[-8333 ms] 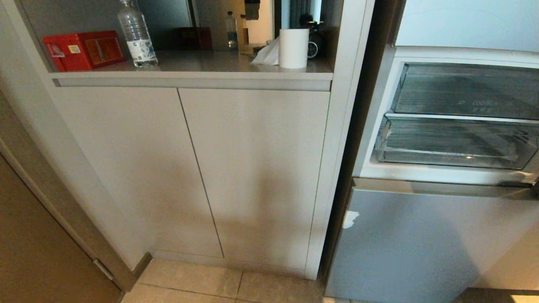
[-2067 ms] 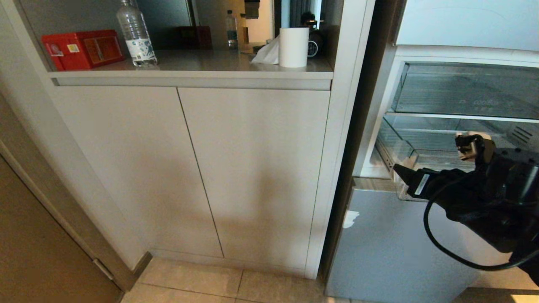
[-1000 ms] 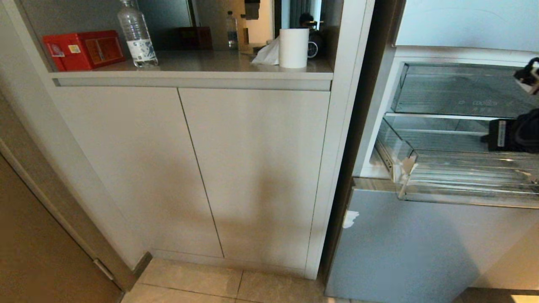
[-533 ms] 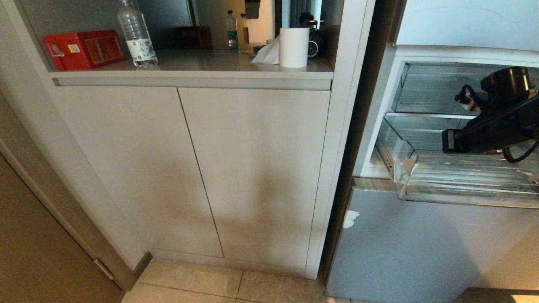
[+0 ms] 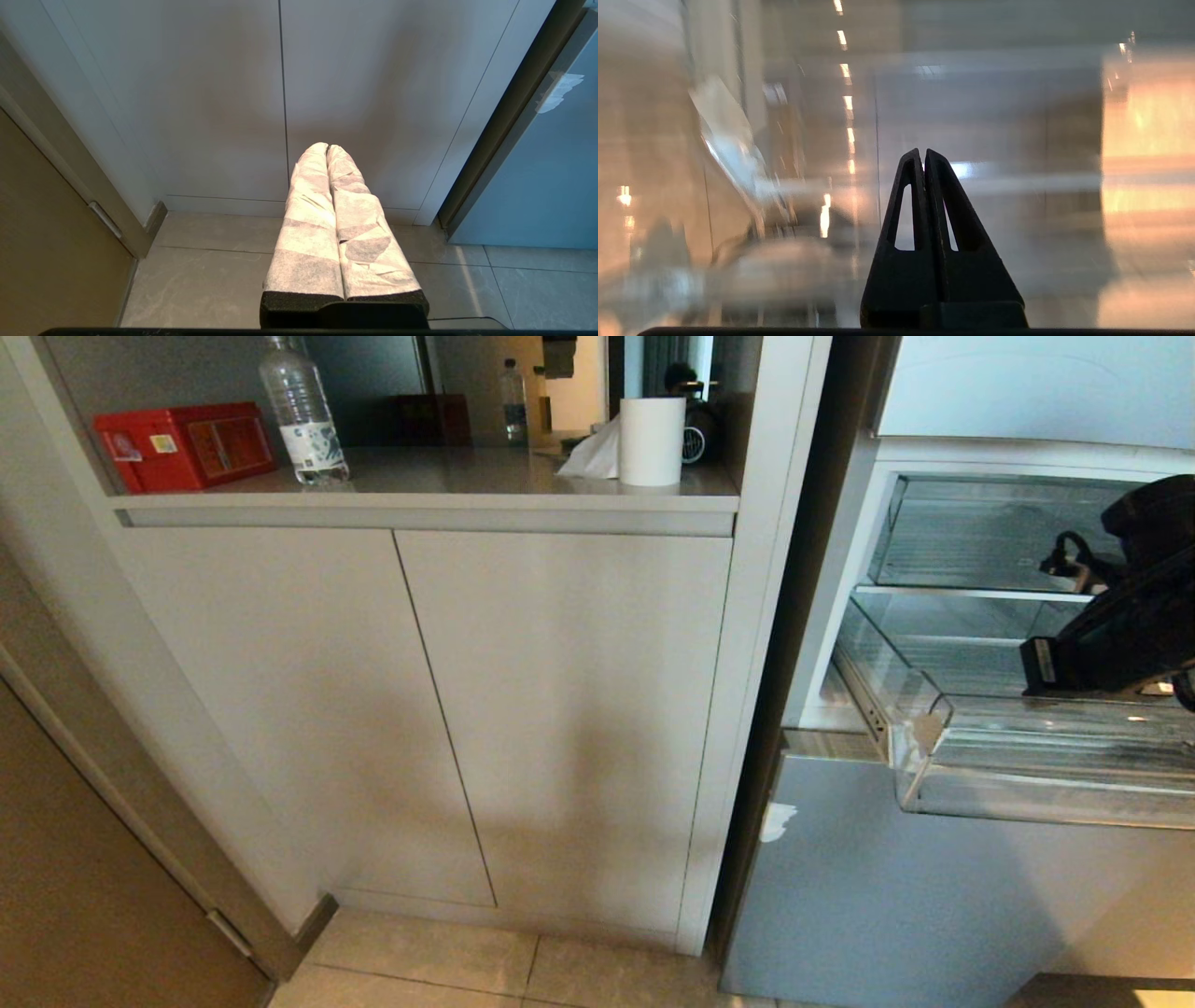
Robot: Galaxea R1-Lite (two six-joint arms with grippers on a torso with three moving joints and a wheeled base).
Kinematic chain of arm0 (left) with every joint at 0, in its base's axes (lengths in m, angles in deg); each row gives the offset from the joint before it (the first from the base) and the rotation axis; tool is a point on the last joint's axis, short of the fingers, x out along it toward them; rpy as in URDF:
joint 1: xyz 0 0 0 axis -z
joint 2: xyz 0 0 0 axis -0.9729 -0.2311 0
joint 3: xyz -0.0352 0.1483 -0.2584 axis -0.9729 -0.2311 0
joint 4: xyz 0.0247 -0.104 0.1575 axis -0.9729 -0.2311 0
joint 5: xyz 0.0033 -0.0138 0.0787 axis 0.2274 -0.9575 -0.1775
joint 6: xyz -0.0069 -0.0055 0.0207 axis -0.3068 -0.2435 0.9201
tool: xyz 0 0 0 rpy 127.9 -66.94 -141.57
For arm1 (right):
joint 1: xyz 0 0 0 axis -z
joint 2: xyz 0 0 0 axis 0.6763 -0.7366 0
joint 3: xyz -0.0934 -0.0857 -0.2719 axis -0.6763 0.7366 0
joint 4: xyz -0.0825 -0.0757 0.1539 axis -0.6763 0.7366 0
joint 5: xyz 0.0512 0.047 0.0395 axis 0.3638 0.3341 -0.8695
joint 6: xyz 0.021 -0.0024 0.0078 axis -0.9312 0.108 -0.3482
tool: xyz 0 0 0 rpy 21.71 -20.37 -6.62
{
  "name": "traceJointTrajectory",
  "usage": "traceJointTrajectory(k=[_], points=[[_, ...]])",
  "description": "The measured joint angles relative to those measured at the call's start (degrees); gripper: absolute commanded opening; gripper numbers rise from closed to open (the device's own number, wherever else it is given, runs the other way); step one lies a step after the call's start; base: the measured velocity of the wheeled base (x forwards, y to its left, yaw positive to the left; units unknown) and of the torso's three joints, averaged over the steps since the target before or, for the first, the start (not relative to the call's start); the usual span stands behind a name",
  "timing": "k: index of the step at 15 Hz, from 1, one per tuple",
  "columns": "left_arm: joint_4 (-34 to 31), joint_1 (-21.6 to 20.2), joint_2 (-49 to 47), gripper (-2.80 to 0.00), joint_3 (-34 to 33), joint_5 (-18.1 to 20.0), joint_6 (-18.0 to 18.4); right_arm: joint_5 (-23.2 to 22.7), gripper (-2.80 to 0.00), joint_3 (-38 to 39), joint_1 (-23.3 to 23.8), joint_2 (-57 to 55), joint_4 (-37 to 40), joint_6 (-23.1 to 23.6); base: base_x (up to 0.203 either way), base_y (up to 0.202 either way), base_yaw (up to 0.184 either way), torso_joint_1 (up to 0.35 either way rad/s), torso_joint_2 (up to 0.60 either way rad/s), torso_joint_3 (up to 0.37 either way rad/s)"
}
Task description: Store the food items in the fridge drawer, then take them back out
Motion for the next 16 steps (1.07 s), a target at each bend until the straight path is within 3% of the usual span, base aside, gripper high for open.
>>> traceJointTrajectory(k=[2, 5, 13, 16], points=[[0.00, 0.00, 0.00, -2.80, 0.00, -0.01, 0.00, -0.13, -2.80, 0.31, 1.96, 2.53, 5.13, 0.06, 0.000, 0.000, 0.000, 0.000, 0.00, 0.000], [-0.02, 0.00, 0.00, -2.80, 0.01, -0.02, 0.00, -1.82, -2.80, 1.97, 4.43, 4.98, 6.40, 0.28, 0.000, 0.000, 0.000, 0.000, 0.00, 0.000], [0.00, 0.00, 0.00, -2.80, 0.00, -0.02, 0.00, -2.31, -2.80, 7.67, 5.65, 10.76, 5.70, 0.24, 0.000, 0.000, 0.000, 0.000, 0.00, 0.000], [0.00, 0.00, 0.00, -2.80, 0.00, -0.02, 0.00, -4.64, -2.80, 8.78, 5.61, 11.84, 1.72, -0.25, 0.000, 0.000, 0.000, 0.000, 0.00, 0.000]])
